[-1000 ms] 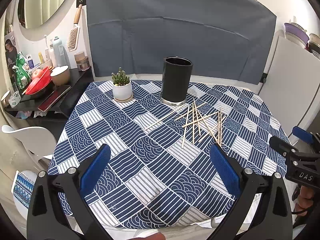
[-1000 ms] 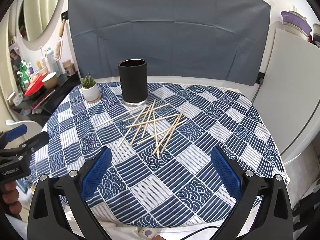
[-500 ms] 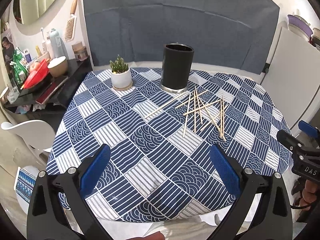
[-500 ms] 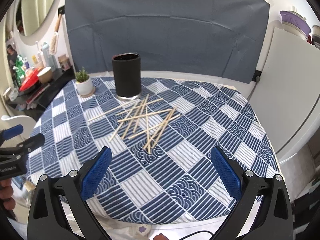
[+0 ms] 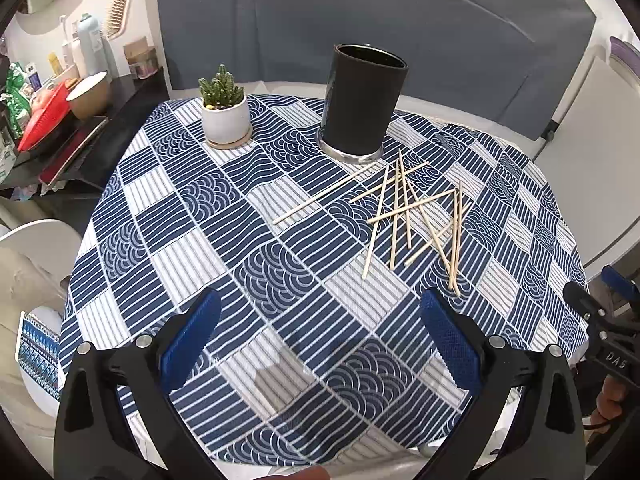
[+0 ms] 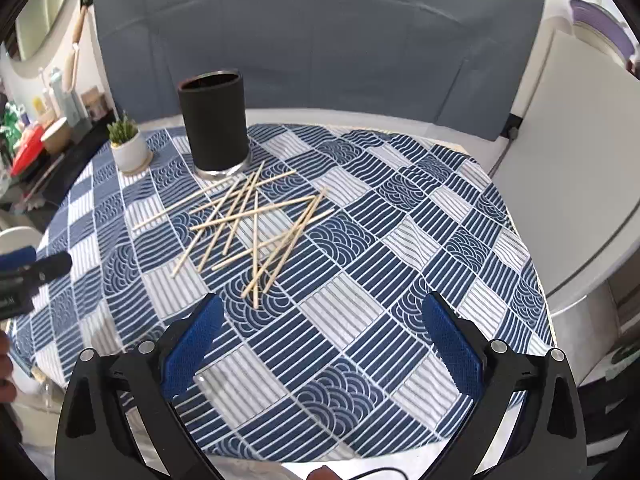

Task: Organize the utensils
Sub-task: 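Move the right tool toward the scattered wooden sticks beside the black cup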

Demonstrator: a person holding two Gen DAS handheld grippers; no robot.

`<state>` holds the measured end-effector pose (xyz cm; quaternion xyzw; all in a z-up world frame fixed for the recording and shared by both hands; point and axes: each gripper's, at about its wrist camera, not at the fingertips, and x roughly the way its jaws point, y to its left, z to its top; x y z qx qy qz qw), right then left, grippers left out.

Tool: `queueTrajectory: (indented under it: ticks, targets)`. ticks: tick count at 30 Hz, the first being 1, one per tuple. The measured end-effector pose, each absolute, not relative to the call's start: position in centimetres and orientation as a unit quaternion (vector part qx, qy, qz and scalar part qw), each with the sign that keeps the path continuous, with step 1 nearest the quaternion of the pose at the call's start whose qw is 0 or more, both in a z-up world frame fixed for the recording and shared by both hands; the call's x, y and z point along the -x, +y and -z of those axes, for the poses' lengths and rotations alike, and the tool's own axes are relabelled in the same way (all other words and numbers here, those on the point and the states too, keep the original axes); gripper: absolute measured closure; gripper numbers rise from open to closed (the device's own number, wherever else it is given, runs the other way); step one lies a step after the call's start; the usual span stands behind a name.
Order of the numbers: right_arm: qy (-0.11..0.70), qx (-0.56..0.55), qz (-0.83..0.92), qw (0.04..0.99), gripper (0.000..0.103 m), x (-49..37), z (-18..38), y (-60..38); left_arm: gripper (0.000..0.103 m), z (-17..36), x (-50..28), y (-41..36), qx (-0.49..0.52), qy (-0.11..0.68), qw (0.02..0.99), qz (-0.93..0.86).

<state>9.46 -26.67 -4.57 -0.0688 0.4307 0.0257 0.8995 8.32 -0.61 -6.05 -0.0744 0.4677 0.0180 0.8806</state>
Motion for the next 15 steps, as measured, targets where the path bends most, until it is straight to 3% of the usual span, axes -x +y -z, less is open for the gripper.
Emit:
queueTrajectory:
  ticks: [15]
  targets:
    - [0.523, 0.101, -0.041, 0.846, 0.008, -18.3, 10.5, -26.6, 0.006, 9.5, -17.0, -1.3, 0.05, 0.526, 0.849, -0.028]
